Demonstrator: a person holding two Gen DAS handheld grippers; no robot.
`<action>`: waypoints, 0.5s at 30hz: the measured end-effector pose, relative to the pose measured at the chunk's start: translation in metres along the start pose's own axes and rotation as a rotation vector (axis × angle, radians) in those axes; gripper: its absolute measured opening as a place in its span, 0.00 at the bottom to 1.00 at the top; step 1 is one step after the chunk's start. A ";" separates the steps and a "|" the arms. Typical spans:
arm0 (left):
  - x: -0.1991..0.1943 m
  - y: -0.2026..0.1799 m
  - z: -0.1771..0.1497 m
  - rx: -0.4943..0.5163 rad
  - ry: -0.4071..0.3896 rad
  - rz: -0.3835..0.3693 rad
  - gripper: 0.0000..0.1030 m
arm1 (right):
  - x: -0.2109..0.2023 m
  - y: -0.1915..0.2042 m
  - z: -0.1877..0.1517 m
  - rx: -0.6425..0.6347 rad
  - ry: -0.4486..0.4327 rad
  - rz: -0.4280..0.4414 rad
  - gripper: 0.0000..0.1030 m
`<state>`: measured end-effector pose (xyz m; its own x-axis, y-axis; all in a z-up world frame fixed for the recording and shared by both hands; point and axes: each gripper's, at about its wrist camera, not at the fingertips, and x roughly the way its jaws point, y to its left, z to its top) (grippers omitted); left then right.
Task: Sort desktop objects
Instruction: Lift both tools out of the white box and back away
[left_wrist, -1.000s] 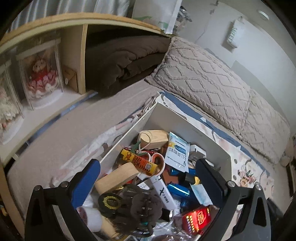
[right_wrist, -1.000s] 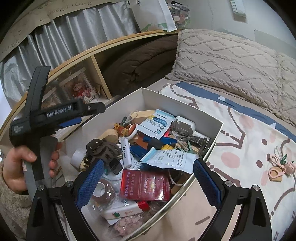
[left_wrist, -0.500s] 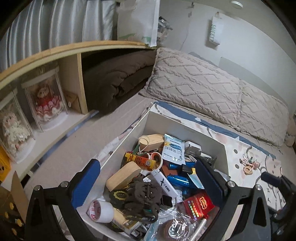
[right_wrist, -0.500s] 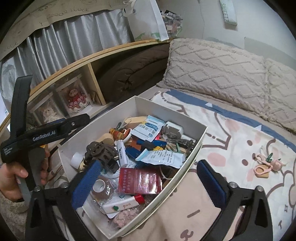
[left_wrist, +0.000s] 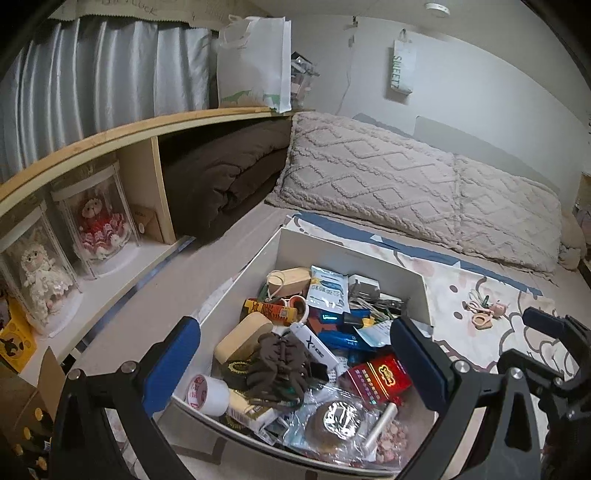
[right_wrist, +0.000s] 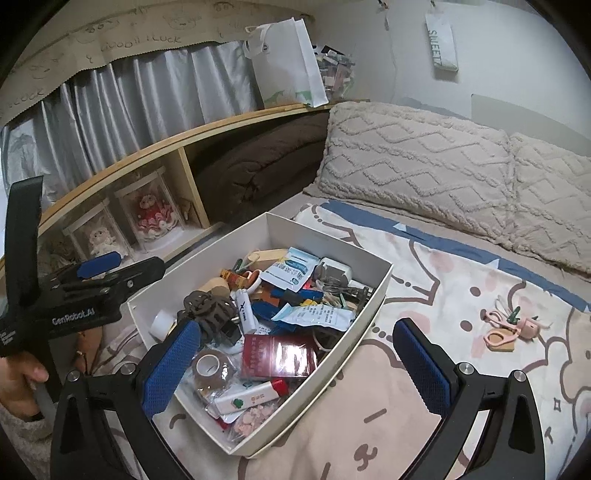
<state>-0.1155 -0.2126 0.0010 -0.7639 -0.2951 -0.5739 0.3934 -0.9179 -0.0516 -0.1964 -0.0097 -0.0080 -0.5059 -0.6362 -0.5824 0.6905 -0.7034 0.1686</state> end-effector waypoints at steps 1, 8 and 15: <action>-0.004 -0.001 0.000 0.003 -0.005 -0.003 1.00 | -0.003 0.001 -0.001 -0.002 -0.003 -0.002 1.00; -0.035 -0.012 -0.007 0.042 -0.050 -0.020 1.00 | -0.022 0.006 -0.006 -0.015 -0.027 -0.027 1.00; -0.059 -0.019 -0.016 0.060 -0.069 -0.044 1.00 | -0.043 0.010 -0.014 -0.020 -0.043 -0.050 1.00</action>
<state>-0.0693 -0.1731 0.0227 -0.8141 -0.2696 -0.5144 0.3286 -0.9441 -0.0254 -0.1608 0.0155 0.0078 -0.5613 -0.6139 -0.5550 0.6739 -0.7283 0.1241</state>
